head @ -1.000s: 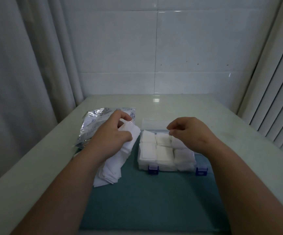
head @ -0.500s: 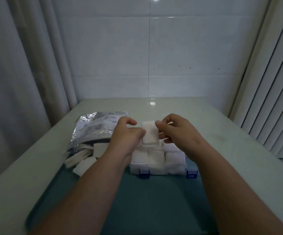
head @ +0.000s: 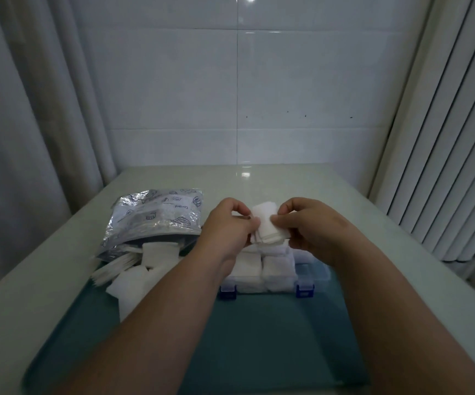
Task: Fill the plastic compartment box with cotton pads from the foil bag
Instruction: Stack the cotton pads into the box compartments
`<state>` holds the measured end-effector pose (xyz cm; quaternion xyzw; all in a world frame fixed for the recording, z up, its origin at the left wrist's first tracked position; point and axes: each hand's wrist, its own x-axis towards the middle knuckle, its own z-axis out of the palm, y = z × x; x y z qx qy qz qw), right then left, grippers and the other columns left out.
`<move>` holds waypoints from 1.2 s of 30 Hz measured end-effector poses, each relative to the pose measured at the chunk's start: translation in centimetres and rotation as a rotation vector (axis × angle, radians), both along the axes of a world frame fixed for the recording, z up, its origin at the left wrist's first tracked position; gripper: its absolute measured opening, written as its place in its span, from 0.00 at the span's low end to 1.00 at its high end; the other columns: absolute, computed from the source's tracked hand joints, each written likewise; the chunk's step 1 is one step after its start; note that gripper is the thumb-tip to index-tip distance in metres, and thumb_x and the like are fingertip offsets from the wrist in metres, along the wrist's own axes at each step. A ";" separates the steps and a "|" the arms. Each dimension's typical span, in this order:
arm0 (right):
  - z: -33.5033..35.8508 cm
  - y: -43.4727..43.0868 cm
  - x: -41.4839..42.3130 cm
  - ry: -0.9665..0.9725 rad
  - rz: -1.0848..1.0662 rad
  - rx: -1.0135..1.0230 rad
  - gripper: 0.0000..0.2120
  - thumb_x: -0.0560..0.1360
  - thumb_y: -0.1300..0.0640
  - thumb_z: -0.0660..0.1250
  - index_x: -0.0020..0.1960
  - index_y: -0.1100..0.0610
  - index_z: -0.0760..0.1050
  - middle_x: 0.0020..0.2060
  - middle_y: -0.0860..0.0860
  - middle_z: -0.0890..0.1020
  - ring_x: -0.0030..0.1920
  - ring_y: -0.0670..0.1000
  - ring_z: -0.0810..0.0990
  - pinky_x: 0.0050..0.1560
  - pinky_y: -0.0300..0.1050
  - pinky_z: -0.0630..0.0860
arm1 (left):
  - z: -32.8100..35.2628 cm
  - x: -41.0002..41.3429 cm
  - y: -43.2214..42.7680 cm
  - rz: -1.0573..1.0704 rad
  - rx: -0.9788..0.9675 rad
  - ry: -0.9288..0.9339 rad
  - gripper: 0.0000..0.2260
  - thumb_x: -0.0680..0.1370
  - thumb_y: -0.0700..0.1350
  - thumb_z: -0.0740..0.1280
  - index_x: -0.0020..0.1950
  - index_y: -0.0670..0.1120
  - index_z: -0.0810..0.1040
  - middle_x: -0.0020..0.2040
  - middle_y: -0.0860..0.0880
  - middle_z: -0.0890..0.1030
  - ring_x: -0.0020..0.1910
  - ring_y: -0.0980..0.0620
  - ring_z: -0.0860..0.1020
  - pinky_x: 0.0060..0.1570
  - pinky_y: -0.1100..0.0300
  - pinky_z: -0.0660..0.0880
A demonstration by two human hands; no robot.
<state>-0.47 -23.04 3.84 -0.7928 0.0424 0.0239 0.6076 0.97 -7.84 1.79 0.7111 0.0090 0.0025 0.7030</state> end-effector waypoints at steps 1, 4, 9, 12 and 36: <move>-0.1 -0.4 -0.2 -0.003 -0.021 -0.014 0.03 0.74 0.62 0.69 0.44 0.60 0.76 0.39 0.58 0.79 0.38 0.54 0.76 0.36 0.44 0.76 | -0.1 -0.1 -0.3 -0.025 0.008 -0.001 0.09 0.74 0.34 0.71 0.42 0.45 0.73 0.45 0.41 0.78 0.42 0.44 0.79 0.45 0.48 0.80; -0.4 -1.7 -1.0 -0.025 -0.099 -0.104 0.03 0.74 0.62 0.70 0.44 0.60 0.77 0.39 0.57 0.80 0.37 0.53 0.77 0.35 0.43 0.76 | -0.3 -0.7 -1.5 -0.079 0.110 -0.040 0.07 0.74 0.36 0.73 0.41 0.43 0.76 0.41 0.42 0.81 0.39 0.45 0.82 0.45 0.46 0.83; -0.8 -3.5 -2.5 -0.016 -0.176 -0.270 0.04 0.72 0.62 0.73 0.41 0.59 0.78 0.41 0.56 0.82 0.41 0.54 0.81 0.37 0.43 0.80 | -0.2 -1.5 -3.7 -0.158 0.408 -0.098 0.05 0.73 0.39 0.72 0.40 0.45 0.78 0.32 0.45 0.82 0.31 0.48 0.82 0.43 0.48 0.82; -0.8 -3.8 -3.1 0.027 -0.165 -0.405 0.05 0.71 0.61 0.74 0.41 0.57 0.78 0.42 0.56 0.82 0.43 0.56 0.82 0.42 0.47 0.83 | -0.1 -2.0 -4.5 -0.201 0.515 -0.073 0.07 0.74 0.39 0.72 0.38 0.46 0.77 0.36 0.45 0.83 0.35 0.46 0.84 0.45 0.48 0.82; -2.4 -3.0 -0.8 0.290 -0.063 -1.067 0.21 0.71 0.52 0.73 0.61 0.58 0.77 0.51 0.54 0.79 0.51 0.53 0.78 0.59 0.46 0.75 | -1.1 -1.9 -5.3 -0.330 1.084 -0.134 0.14 0.73 0.50 0.74 0.58 0.52 0.83 0.59 0.51 0.80 0.57 0.50 0.78 0.51 0.61 0.73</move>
